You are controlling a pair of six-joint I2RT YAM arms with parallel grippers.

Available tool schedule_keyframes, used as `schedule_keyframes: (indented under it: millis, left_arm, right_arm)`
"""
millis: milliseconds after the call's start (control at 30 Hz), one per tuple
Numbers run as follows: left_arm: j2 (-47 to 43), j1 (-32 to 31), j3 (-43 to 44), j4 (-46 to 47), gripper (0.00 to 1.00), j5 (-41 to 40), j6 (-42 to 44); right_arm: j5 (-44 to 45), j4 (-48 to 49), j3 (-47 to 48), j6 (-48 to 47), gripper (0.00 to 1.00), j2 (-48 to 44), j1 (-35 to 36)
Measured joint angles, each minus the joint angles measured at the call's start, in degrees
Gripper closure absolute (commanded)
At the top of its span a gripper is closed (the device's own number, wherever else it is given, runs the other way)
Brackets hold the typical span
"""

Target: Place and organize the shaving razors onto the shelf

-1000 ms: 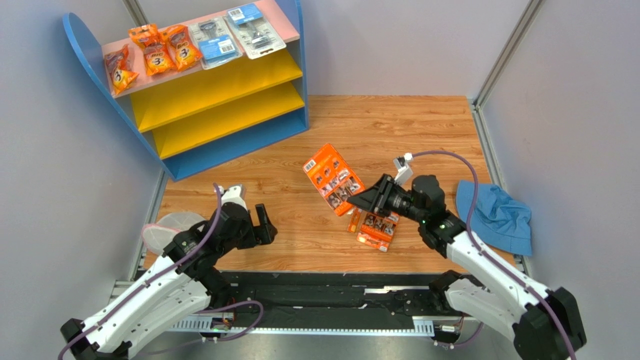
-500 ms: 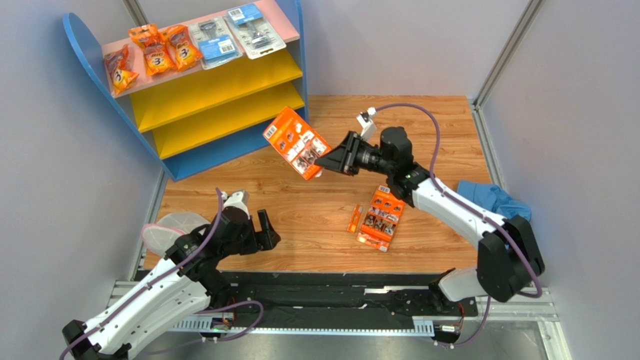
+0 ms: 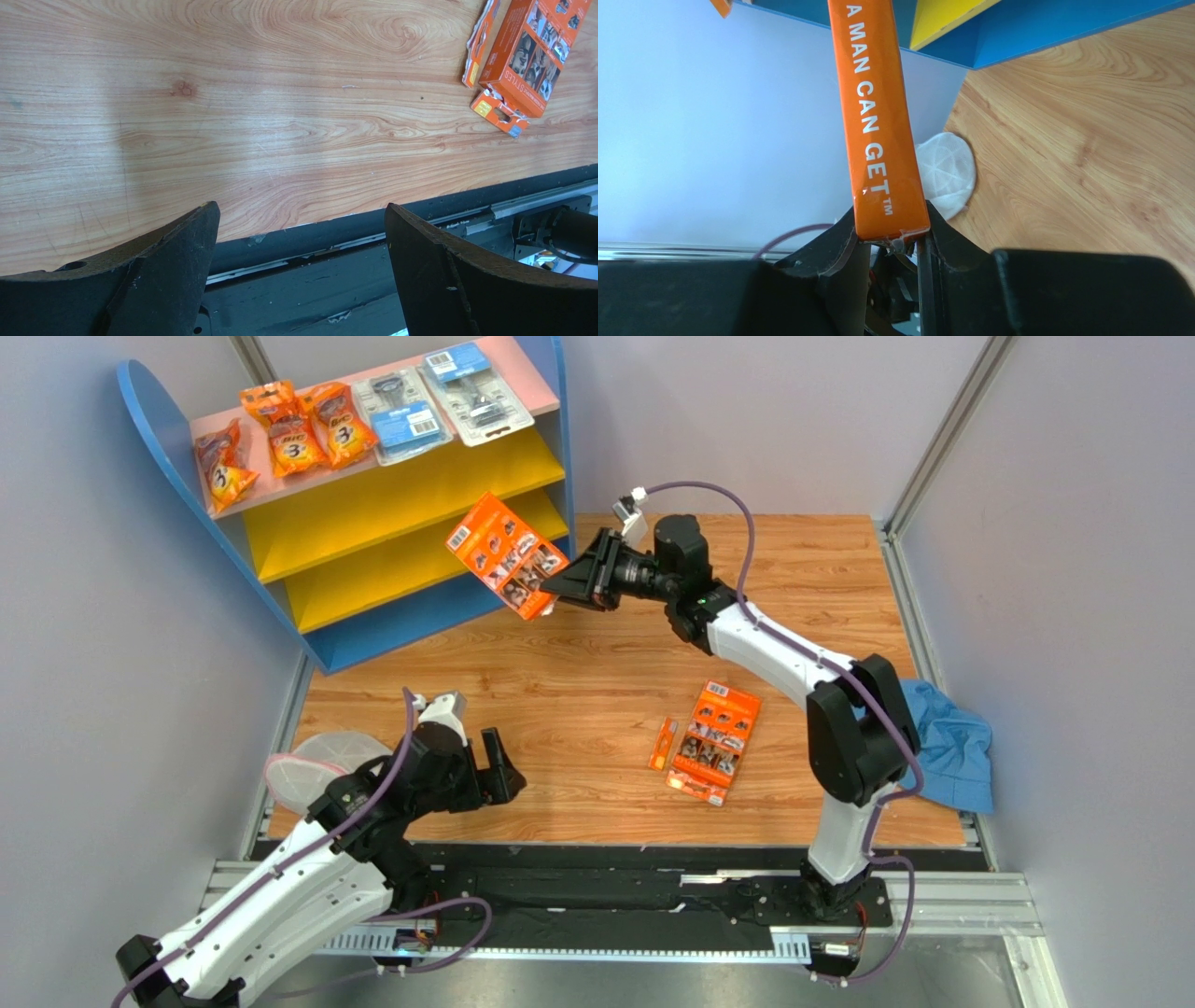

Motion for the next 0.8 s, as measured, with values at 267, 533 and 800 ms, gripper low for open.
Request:
schedule_keyframes:
  millis: [267,533,800]
  left_arm:
    - [-0.35,0.00,0.00,0.00,0.04,0.00,-0.02]
    - [-0.37,0.00,0.00,0.02,0.05,0.24,-0.11]
    - [-1.09,0.00,0.00,0.02,0.05,0.44,-0.13]
  right_arm:
    - [-1.44,8.17,6.51,9.44,1.00,8.31,0.00]
    - [-0.98,8.87,18.47,14.08,1.00,15.52,0.00]
    - [0.92,1.55,30.73,15.54,1.00,21.97,0.00]
